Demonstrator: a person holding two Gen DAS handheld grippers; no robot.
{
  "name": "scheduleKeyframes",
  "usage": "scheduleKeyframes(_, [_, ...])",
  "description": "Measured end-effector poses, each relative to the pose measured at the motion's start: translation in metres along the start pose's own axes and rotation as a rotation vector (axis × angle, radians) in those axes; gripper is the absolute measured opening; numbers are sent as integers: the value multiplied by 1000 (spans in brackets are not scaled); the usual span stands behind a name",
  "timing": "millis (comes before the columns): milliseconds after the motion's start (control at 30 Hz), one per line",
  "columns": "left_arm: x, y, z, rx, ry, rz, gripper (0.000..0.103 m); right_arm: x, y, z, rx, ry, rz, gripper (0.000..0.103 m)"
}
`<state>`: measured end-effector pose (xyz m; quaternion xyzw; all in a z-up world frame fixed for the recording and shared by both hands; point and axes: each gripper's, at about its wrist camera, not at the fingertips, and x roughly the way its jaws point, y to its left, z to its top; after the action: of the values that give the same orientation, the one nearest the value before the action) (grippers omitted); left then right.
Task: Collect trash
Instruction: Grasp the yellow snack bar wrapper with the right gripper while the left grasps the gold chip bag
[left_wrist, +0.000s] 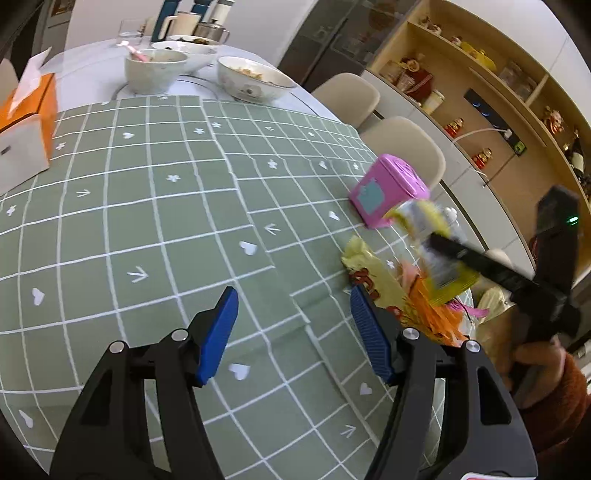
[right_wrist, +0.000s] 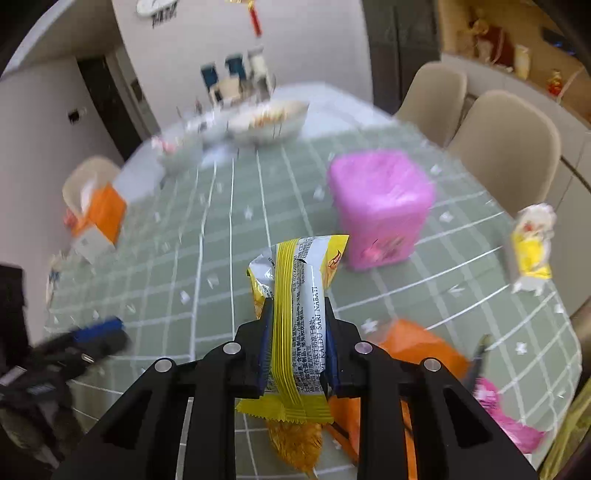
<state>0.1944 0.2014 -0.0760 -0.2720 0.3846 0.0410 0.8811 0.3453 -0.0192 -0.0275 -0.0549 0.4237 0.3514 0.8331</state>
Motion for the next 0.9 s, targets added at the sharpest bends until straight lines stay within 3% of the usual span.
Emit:
scheduleKeyframes(100, [5, -11, -2, 18, 16, -21, 60, -27, -11, 3, 28, -52, -17, 23])
scheduleKeyframes(200, [13, -27, -6, 43, 48, -56, 60, -60, -27, -6, 49, -111, -87, 24])
scheduleKeyframes(500, [59, -76, -11, 72, 181, -152, 60, -120, -75, -59, 175, -140, -237, 24])
scheduleKeyframes(600, [76, -90, -6, 66, 198, -135, 60, -132, -83, -76, 218, -141, -264, 24])
scheduleKeyframes(767, [106, -102, 0, 70, 242, -33, 60, -142, -83, -97, 238, -133, -291, 24])
scheduleKeyframes(900, [118, -103, -1, 62, 272, -17, 59, -147, -81, -108, 242, -129, -297, 24])
